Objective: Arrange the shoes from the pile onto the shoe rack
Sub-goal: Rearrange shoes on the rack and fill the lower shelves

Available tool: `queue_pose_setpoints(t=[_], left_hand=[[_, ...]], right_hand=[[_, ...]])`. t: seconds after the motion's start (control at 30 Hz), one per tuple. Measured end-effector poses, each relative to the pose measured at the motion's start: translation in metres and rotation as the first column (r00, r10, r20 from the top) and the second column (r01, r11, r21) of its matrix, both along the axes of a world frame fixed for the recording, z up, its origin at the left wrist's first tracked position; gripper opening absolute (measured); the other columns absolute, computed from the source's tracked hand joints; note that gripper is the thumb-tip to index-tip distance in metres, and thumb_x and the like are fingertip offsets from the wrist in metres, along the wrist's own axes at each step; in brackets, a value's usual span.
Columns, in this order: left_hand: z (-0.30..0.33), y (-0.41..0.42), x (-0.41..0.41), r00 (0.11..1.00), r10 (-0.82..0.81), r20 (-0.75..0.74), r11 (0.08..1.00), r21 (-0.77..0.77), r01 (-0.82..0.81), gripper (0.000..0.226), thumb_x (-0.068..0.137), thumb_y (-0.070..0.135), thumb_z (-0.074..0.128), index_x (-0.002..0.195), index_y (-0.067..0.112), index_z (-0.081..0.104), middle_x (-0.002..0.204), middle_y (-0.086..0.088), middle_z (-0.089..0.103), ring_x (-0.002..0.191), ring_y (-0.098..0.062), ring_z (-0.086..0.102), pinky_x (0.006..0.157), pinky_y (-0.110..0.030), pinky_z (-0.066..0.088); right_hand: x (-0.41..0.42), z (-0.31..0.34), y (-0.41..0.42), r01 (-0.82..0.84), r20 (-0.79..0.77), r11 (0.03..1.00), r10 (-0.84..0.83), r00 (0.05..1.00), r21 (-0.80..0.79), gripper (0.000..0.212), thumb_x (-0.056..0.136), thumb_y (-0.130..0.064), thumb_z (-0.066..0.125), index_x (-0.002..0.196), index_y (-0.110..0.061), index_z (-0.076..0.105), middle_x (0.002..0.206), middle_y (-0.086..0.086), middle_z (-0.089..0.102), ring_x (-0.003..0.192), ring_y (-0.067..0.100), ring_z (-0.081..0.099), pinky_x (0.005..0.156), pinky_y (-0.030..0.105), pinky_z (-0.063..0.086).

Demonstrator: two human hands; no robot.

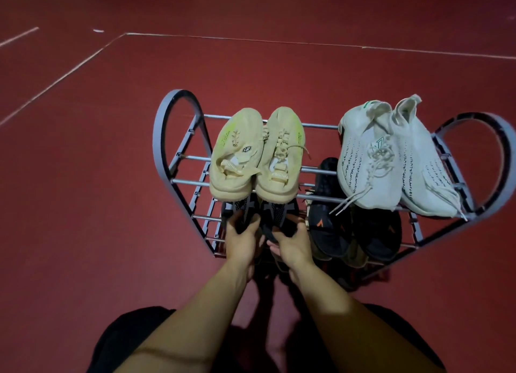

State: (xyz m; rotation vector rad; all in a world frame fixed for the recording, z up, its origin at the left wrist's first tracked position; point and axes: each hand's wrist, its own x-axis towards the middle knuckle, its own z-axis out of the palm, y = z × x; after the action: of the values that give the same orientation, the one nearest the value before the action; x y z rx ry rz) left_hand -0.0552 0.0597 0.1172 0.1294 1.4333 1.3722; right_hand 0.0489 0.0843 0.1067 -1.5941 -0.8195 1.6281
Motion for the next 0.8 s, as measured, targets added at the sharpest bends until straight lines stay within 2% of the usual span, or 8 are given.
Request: queue_pose_setpoints(t=[0.07, 0.17, 0.27, 0.33, 0.37, 0.53, 0.63, 0.8], left_hand=[[0.0, 0.001, 0.001, 0.999, -0.034, -0.03, 0.999, -0.039, 0.032, 0.07, 0.06, 0.04, 0.09, 0.123, 0.027, 0.062, 0.116, -0.008, 0.072, 0.099, -0.028, 0.073, 0.09, -0.048, 0.059], [0.003, 0.006, 0.006, 0.919, -0.052, -0.391, 0.974, -0.225, -0.04, 0.063, 0.059, 0.048, 0.091, 0.111, 0.022, 0.066, 0.134, -0.008, 0.04, 0.115, -0.024, 0.053, 0.099, -0.038, 0.052], [0.005, 0.007, 0.015, 0.541, -0.188, -0.82, 0.927, -0.33, -0.179, 0.064, 0.063, 0.062, 0.082, 0.106, 0.015, 0.07, 0.148, -0.009, 0.019, 0.13, -0.032, 0.029, 0.113, -0.047, 0.034], [0.004, 0.008, 0.018, 0.304, -0.208, -0.93, 0.954, -0.262, -0.146, 0.069, 0.064, 0.067, 0.078, 0.108, 0.014, 0.07, 0.147, -0.01, 0.03, 0.133, -0.031, 0.029, 0.114, -0.047, 0.03], [0.002, 0.01, 0.017, 0.245, -0.212, -0.946, 0.965, -0.242, -0.1, 0.072, 0.065, 0.068, 0.076, 0.113, 0.016, 0.066, 0.141, -0.008, 0.041, 0.132, -0.029, 0.033, 0.113, -0.045, 0.03], [0.001, 0.022, 0.0, 0.35, -0.273, -0.896, 0.957, -0.29, 0.003, 0.074, 0.058, 0.075, 0.071, 0.114, 0.026, 0.062, 0.108, 0.001, 0.066, 0.11, -0.024, 0.053, 0.092, -0.033, 0.041], [0.002, 0.026, 0.005, 0.291, -0.287, -0.913, 0.955, -0.296, 0.013, 0.079, 0.057, 0.076, 0.071, 0.115, 0.023, 0.061, 0.109, 0.002, 0.068, 0.11, -0.026, 0.055, 0.092, -0.037, 0.043], [-0.013, 0.035, -0.005, 0.32, -0.225, -0.92, 0.974, -0.218, 0.057, 0.04, 0.069, 0.05, 0.072, 0.1, 0.025, 0.064, 0.098, 0.003, 0.073, 0.096, -0.023, 0.068, 0.083, -0.039, 0.055]], right_hand=[[0.003, 0.001, -0.001, -0.025, -0.005, 1.0, 0.025, 1.0, -0.003, 0.033, 0.093, -0.01, 0.063, 0.12, -0.017, 0.047, 0.108, 0.007, 0.069, 0.079, 0.02, 0.075, 0.077, 0.036, 0.061], [0.004, 0.002, -0.005, -0.072, -0.015, 0.997, 0.072, 0.997, -0.009, 0.023, 0.098, -0.014, 0.054, 0.119, -0.02, 0.046, 0.11, 0.005, 0.066, 0.083, 0.022, 0.075, 0.08, 0.038, 0.061], [0.004, 0.005, -0.007, -0.069, -0.061, 0.997, 0.067, 0.996, -0.036, 0.021, 0.1, -0.021, 0.046, 0.119, -0.026, 0.052, 0.117, 0.007, 0.068, 0.094, 0.026, 0.072, 0.081, 0.04, 0.059], [0.003, 0.01, -0.008, -0.087, -0.092, 0.994, 0.08, 0.992, -0.07, 0.021, 0.1, -0.031, 0.047, 0.119, -0.028, 0.056, 0.116, 0.008, 0.07, 0.098, 0.029, 0.071, 0.074, 0.039, 0.059], [0.003, 0.012, -0.009, -0.093, -0.115, 0.992, 0.083, 0.99, -0.081, 0.024, 0.101, -0.033, 0.046, 0.121, -0.027, 0.057, 0.116, 0.008, 0.07, 0.098, 0.029, 0.07, 0.07, 0.037, 0.059], [0.005, 0.016, -0.011, -0.108, -0.172, 0.989, 0.09, 0.981, -0.1, 0.032, 0.104, -0.037, 0.036, 0.122, -0.022, 0.058, 0.125, 0.005, 0.064, 0.102, 0.026, 0.067, 0.077, 0.034, 0.056], [0.007, 0.018, -0.009, -0.148, -0.179, 0.982, 0.126, 0.976, -0.117, 0.033, 0.104, -0.042, 0.033, 0.117, -0.026, 0.059, 0.116, -0.002, 0.066, 0.097, 0.019, 0.067, 0.079, 0.032, 0.054], [0.013, 0.018, -0.007, -0.167, -0.165, 0.975, 0.142, 0.976, -0.146, 0.038, 0.103, -0.052, 0.028, 0.111, -0.029, 0.057, 0.103, -0.01, 0.059, 0.104, 0.024, 0.065, 0.089, 0.04, 0.054]])
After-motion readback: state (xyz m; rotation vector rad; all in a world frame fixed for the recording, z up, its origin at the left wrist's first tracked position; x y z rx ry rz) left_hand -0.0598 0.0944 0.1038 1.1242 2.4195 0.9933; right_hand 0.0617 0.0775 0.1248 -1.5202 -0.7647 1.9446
